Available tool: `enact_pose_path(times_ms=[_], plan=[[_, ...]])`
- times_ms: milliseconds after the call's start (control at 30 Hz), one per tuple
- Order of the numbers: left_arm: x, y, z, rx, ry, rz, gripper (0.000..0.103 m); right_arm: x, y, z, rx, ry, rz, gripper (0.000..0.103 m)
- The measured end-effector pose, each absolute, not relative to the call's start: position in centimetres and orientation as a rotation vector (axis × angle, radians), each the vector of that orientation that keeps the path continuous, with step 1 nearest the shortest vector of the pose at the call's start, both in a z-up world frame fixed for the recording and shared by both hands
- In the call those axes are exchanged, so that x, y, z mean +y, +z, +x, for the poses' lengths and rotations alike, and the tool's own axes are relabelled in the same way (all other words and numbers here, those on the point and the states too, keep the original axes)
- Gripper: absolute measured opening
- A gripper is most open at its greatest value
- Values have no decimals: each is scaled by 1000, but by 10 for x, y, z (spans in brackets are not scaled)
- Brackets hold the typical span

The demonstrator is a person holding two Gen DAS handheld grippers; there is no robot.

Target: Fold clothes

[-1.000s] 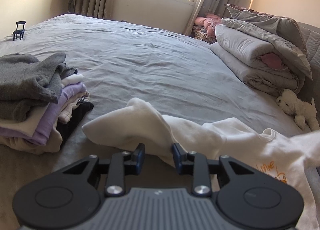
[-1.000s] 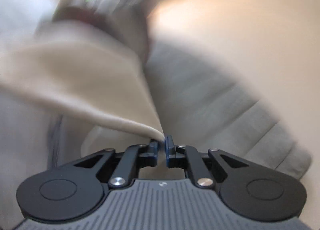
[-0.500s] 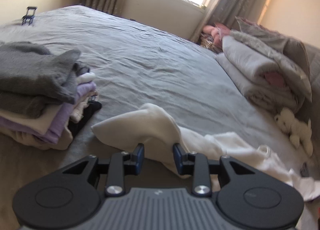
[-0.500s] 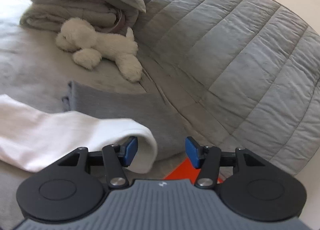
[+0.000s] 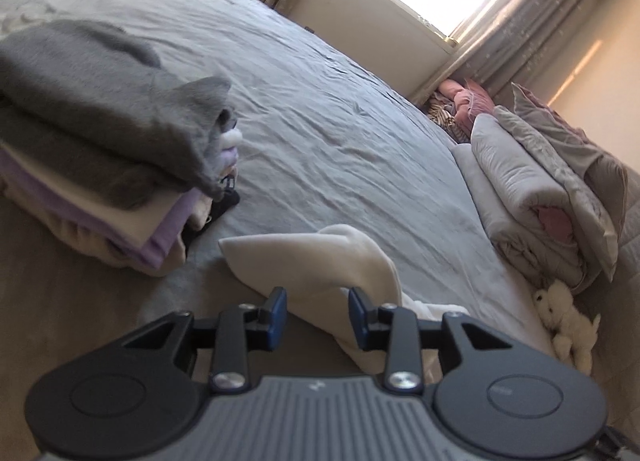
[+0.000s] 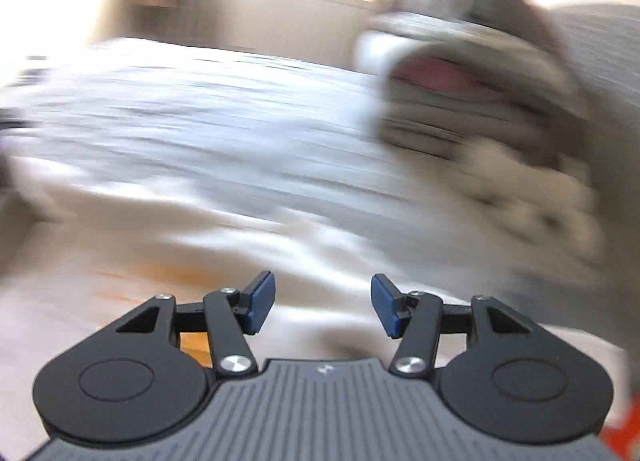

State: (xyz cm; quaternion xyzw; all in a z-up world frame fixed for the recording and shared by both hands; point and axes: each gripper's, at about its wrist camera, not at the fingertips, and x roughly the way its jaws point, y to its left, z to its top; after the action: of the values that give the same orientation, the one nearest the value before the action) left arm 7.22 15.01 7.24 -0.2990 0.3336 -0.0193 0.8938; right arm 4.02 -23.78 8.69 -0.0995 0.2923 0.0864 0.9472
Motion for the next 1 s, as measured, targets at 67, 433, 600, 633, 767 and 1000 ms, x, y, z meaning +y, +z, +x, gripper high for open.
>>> enact_pose_path(times_ms=[67, 433, 600, 633, 767, 1000], plan=[[151, 72, 72, 704, -42, -616, 40, -199, 90, 45, 606, 309, -177, 56], [187, 80, 62, 699, -8, -706, 46, -37, 90, 105, 626, 647, -341, 57], [199, 79, 61, 685, -15, -755, 46, 6, 81, 115, 605, 684, -409, 57], [200, 79, 62, 685, -11, -759, 46, 10, 80, 113, 600, 693, -415, 48], [207, 75, 61, 689, 1, -818, 46, 12, 77, 80, 530, 778, -483, 14], [195, 75, 69, 723, -26, -780, 53, -9, 38, 10, 480, 913, -846, 12]])
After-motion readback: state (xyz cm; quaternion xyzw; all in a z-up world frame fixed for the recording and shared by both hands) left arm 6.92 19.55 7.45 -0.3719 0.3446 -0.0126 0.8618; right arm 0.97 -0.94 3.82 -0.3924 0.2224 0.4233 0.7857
